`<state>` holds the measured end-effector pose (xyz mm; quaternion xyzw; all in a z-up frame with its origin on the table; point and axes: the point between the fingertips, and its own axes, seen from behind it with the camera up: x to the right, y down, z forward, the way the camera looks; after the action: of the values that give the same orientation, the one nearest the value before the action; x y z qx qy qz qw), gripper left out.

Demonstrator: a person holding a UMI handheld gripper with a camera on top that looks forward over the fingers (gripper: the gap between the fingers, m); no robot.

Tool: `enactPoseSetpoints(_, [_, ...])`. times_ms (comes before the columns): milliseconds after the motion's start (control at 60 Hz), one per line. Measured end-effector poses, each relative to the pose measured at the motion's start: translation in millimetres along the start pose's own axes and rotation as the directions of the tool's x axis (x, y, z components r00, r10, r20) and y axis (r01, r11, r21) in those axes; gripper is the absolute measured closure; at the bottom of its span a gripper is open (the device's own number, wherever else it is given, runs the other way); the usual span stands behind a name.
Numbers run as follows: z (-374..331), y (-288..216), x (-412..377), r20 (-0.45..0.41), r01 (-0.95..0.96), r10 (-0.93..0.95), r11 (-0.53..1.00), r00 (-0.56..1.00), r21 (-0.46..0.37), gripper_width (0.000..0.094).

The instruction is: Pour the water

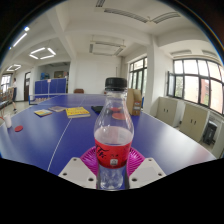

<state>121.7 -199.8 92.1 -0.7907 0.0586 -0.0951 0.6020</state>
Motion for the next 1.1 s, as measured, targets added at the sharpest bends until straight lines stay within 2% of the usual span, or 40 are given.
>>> enactPoseSetpoints(117, [1, -8, -1, -0.052, 0.021, -0.021, 1.0, 0.998, 0.004, 0.0619])
enactPoseSetpoints(217, [1, -41, 2, -0.122, 0.08, -0.076, 0.996, 0.99, 0.027, 0.062])
enactPoseSetpoints(350, [-6, -126, -6, -0.265, 0.229, -0.204, 0.971, 0.943, 0.068, 0.0623])
enactPoseSetpoints(467, [-12, -222, -56, -0.417, 0.409, -0.336, 0.907, 0.845, 0.1, 0.0618])
enactPoseSetpoints(500, [-19, -265, -66, -0.451, 0.474, -0.383, 0.874, 0.806, 0.106, 0.0619])
enactPoseSetpoints(633, [-27, -368, -178, -0.587, 0.763, -0.58, 0.638, 0.565, 0.104, 0.0619])
enactPoseSetpoints(733, [-13, -410, -295, -0.63, 0.926, -0.701, 0.369, 0.336, 0.084, 0.0618])
enactPoseSetpoints(867, [-3, -418, -465, -0.655, 0.991, -0.755, -0.096, -0.01, 0.097, 0.0617])
enactPoseSetpoints(983, [21, -359, -583, -0.631, 0.9, -0.73, -0.421, -0.263, 0.112, 0.0617])
enactPoseSetpoints(1100, [38, -302, -661, -0.613, 0.75, -0.64, -0.651, -0.462, 0.114, 0.0619])
